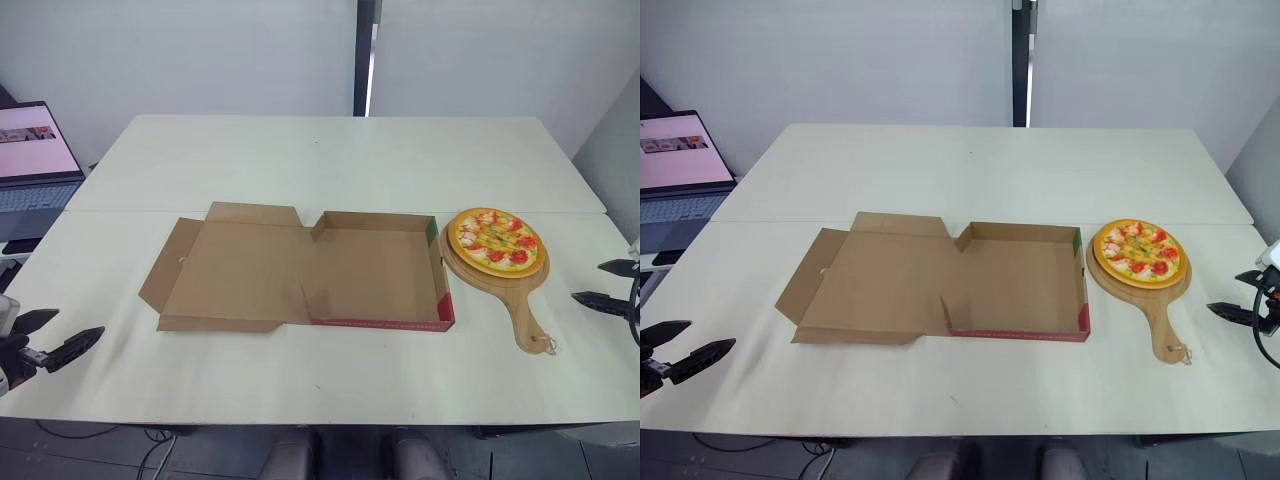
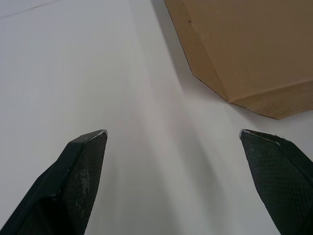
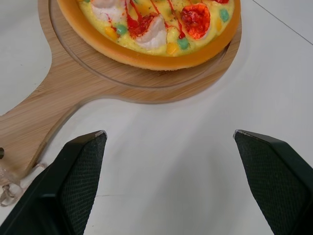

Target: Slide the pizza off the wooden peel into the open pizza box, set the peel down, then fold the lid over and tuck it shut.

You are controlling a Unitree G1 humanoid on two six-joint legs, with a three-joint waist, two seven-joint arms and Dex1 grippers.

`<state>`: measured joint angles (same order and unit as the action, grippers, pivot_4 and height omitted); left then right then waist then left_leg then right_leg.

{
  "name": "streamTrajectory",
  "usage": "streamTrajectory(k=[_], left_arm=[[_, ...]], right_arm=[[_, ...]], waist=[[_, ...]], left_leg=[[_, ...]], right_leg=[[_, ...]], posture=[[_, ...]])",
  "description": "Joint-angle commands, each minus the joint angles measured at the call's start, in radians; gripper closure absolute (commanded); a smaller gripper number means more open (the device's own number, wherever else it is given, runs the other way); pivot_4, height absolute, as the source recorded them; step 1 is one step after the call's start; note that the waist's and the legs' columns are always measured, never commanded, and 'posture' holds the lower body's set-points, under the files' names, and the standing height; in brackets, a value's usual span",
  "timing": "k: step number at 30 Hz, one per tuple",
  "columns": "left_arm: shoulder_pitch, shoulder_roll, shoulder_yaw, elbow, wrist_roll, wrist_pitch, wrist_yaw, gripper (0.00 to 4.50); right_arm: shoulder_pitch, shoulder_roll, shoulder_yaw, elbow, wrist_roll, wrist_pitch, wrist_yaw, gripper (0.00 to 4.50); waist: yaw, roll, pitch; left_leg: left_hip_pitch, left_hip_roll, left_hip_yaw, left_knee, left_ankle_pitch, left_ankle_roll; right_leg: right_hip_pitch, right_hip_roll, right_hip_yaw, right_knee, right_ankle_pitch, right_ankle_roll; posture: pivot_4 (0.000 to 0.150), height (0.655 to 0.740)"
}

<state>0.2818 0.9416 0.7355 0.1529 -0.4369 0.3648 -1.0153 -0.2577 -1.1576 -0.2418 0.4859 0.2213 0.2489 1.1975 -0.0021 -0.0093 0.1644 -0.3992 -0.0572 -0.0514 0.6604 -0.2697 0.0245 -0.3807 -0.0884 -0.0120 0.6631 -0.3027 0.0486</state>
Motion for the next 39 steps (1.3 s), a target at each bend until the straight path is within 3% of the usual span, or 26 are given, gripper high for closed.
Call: streamTrajectory(k=[1, 10, 16, 20, 26, 30, 39], left_arm=[[0.001, 0.025, 0.041, -0.005, -0.010, -0.007, -0.016, 0.00], [0.011, 0.030, 0.059, -0.114, -0.078, 0.049, -0.086, 0.00], [-0.094, 0.047, -0.035, -0.285, -0.148, 0.132, -0.092, 0.00], [-0.252, 0.065, -0.185, -0.447, -0.233, 0.217, -0.077, 0.00], [-0.556, 0.066, -0.422, -0.539, -0.354, 0.336, -0.110, 0.00], [-0.734, 0.009, -0.573, -0.584, -0.443, 0.404, -0.148, 0.00], [-0.963, -0.121, -0.744, -0.568, -0.487, 0.455, -0.192, 0.00]], right_arm=[[-0.012, -0.008, -0.015, -0.007, 0.007, -0.006, 0.004, 0.04], [0.010, 0.001, -0.039, -0.020, 0.017, -0.025, -0.013, 0.04], [0.096, 0.027, -0.115, -0.113, 0.072, 0.029, -0.038, 0.04], [0.260, 0.088, -0.241, -0.340, 0.147, 0.155, -0.087, 0.04], [0.440, 0.239, -0.327, -0.682, 0.201, 0.306, -0.240, 0.04], [0.437, 0.362, -0.289, -0.822, 0.145, 0.386, -0.464, 0.04], [0.352, 0.441, -0.160, -0.928, 0.131, 0.651, -0.670, 0.04]], waist=[[0.000, 0.000, 0.000], [0.000, 0.000, 0.000], [0.007, 0.000, 0.000], [0.016, 0.001, 0.000], [0.017, 0.001, -0.001], [0.004, 0.002, -0.001], [0.001, 0.001, 0.000]], left_leg=[[0.000, 0.000, 0.000, 0.000, 0.000, 0.000], [0.000, 0.000, 0.000, 0.000, 0.000, 0.000], [0.000, 0.000, 0.000, 0.001, 0.000, 0.000], [0.000, 0.000, -0.001, 0.001, 0.000, 0.000], [0.000, 0.000, -0.001, 0.001, 0.000, 0.000], [0.001, -0.001, -0.001, 0.002, 0.000, 0.000], [0.000, -0.002, -0.001, 0.003, 0.004, -0.005]], right_leg=[[0.000, 0.000, 0.000, 0.000, 0.000, 0.000], [0.000, 0.000, 0.000, 0.000, 0.000, 0.000], [0.001, 0.000, 0.000, 0.000, 0.000, 0.000], [0.001, 0.000, -0.001, 0.000, 0.000, 0.000], [0.001, 0.001, 0.000, 0.002, 0.000, 0.001], [0.002, 0.002, 0.002, 0.002, 0.001, 0.001], [0.002, 0.003, 0.001, 0.003, 0.001, 0.001]], posture=[[0.150, 0.7281], [0.150, 0.7281], [0.150, 0.7281], [0.150, 0.7281], [0.150, 0.7281], [0.150, 0.7281], [0.150, 0.7281]])
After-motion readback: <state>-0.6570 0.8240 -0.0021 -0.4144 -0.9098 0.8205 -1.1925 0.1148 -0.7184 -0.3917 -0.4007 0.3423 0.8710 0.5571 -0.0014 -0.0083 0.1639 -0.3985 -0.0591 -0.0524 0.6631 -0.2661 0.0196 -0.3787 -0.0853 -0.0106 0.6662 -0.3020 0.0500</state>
